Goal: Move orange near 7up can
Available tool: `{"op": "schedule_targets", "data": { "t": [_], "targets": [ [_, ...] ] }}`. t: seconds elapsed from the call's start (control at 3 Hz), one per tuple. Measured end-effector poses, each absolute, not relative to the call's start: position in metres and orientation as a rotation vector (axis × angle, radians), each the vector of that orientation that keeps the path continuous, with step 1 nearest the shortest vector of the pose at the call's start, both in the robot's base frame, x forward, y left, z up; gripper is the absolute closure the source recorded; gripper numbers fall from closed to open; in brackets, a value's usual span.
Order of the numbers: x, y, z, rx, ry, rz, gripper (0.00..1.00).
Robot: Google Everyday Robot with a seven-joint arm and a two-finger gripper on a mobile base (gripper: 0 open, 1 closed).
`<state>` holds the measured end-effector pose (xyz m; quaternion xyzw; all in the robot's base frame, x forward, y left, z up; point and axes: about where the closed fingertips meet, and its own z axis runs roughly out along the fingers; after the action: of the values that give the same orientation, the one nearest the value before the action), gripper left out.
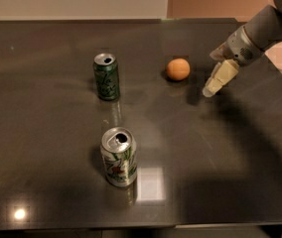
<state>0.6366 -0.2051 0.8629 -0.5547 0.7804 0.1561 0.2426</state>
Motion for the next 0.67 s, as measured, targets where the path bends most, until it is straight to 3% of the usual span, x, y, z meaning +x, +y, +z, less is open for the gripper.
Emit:
{"op": "schedule_targets", "data": {
  "t": [0.67],
  "targets": [
    [0.635, -0.183, 0.879, -1.45, 2.148, 0.273, 0.0]
  ]
}}
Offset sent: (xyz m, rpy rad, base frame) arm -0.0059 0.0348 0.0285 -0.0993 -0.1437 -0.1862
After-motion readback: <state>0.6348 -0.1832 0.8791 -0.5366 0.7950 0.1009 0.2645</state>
